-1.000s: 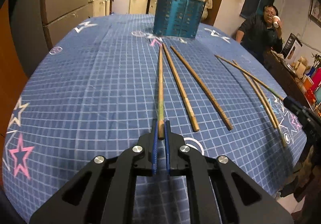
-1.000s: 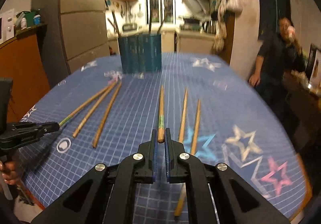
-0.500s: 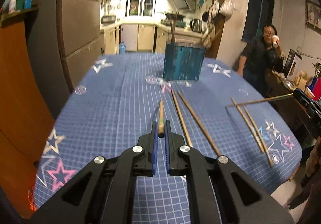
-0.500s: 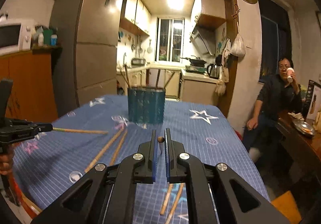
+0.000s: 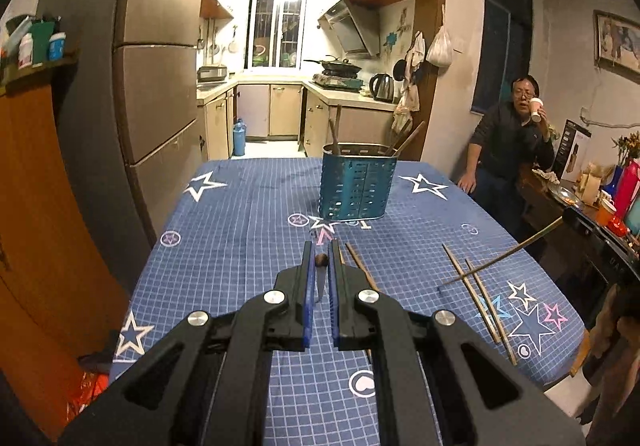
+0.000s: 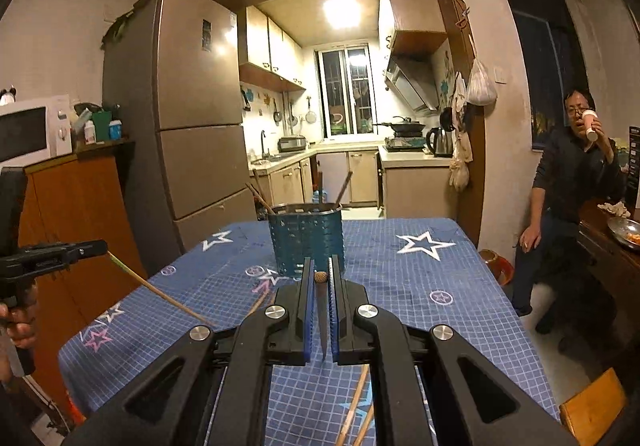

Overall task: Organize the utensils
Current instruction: 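Carry both held chopsticks to the teal holder and lower them in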

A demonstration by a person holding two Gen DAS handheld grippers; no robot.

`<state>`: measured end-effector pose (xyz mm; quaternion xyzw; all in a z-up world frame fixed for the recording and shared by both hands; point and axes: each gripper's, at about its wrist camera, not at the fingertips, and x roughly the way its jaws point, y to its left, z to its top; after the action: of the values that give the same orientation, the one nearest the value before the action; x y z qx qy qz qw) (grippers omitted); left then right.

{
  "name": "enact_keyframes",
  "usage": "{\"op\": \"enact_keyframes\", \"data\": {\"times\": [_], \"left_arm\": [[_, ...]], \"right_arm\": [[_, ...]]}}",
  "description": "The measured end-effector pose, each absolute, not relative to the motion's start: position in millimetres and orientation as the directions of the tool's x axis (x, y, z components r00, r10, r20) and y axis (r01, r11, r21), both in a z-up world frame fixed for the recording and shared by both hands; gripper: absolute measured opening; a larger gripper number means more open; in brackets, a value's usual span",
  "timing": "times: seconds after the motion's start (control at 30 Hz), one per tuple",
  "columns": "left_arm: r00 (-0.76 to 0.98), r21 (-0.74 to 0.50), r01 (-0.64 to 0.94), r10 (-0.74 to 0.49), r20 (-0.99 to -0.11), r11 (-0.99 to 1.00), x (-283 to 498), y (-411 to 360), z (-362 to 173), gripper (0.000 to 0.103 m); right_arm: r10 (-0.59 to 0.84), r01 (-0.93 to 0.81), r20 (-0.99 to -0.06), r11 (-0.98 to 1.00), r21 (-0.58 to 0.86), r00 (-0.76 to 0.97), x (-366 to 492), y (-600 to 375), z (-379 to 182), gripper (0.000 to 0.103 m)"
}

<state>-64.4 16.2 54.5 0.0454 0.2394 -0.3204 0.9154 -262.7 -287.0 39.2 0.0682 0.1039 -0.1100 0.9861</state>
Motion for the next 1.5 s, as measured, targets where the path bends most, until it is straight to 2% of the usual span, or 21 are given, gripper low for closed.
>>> {"op": "enact_keyframes", "data": {"times": [0.37,0.67,0.83,1.03,1.27,1.5], "left_arm": [[0.66,-0.063,0.642,-0.593,-0.461,0.764,-66,1,75,0.005],[0.693,-0.029,0.613,-0.555,-0.461,0.789,-68,-3,77,0.005],[0.682,-0.035,0.633,-0.579,-0.447,0.773,-61,-9,91,0.005],[0.661,-0.03,0.688,-0.643,-0.387,0.725,-36,-42,143,0.005],[0.693,0.019,0.701,-0.674,-0.258,0.713,1,-101,218,0.005],[0.694,0.018,0.706,-0.686,-0.218,0.708,53,-152,239,0.005]], "right_arm": [[-0.182,0.195,-0.146,0.977,0.08,0.972,-261,-284,76,0.008],[-0.159,0.17,-0.158,0.983,0.063,0.975,-249,-279,80,0.008],[-0.142,0.149,-0.164,0.988,0.034,0.976,-226,-279,93,0.008],[-0.13,0.133,-0.141,0.991,0.017,0.982,-178,-293,144,0.008],[-0.166,0.166,-0.049,0.986,0.01,0.985,-119,-315,224,0.008],[-0.221,0.218,0.015,0.972,0.09,0.975,-60,-359,266,0.008]]}}
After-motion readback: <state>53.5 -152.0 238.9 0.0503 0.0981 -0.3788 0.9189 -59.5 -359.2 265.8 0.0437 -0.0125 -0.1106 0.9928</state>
